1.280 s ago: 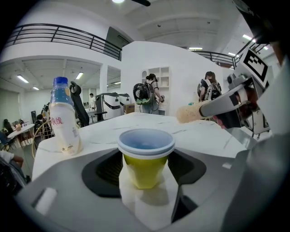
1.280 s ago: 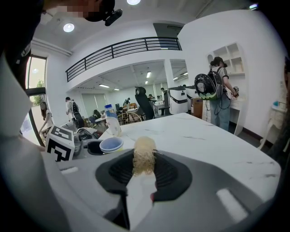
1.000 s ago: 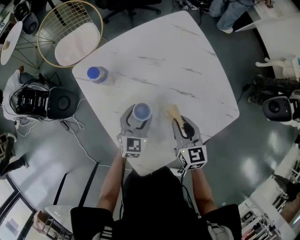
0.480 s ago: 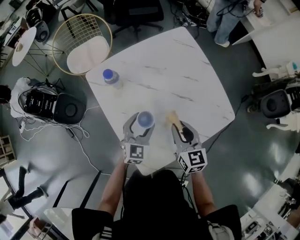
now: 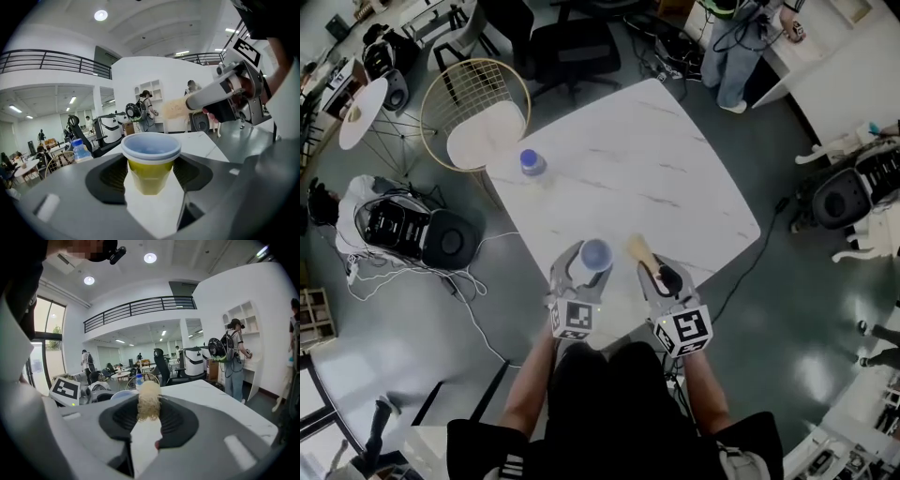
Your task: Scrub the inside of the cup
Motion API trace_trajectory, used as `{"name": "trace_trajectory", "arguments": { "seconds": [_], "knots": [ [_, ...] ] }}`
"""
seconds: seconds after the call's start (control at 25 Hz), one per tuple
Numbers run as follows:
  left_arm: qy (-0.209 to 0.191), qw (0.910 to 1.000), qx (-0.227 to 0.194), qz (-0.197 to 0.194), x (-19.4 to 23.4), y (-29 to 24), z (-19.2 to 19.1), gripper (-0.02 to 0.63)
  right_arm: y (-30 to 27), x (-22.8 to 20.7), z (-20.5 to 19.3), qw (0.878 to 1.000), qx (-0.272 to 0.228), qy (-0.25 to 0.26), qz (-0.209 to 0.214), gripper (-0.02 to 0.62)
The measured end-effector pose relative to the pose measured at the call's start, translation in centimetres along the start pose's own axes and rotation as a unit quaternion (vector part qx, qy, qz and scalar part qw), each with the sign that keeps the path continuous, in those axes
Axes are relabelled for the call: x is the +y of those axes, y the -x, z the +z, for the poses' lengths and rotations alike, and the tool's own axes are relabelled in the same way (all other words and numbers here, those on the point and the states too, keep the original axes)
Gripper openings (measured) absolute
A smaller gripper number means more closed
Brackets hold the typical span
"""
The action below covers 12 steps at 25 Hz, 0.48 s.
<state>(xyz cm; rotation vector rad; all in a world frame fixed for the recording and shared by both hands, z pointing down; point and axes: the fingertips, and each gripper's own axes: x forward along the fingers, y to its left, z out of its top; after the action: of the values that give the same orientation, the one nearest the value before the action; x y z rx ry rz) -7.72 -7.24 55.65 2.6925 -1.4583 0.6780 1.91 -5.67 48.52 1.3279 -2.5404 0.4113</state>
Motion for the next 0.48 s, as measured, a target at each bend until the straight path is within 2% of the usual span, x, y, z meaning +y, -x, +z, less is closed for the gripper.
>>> {"name": "trace_trajectory", "arguments": {
  "seconds": [0.24, 0.48],
  "knots": [
    [-0.016, 0.9998, -0.006, -0.007, -1.2, 1.7, 0.6, 0.313, 1.0, 3.8, 1.2, 0.999, -0.007, 0.028, 0.032, 0.107],
    [-0.033, 0.9992, -0.014, -0.018, -2.8, 3.5, 0.9, 0.314, 2.0, 7.0, 0.8, 0.998, 0.001, 0.04, 0.054, 0.107]
  ]
}}
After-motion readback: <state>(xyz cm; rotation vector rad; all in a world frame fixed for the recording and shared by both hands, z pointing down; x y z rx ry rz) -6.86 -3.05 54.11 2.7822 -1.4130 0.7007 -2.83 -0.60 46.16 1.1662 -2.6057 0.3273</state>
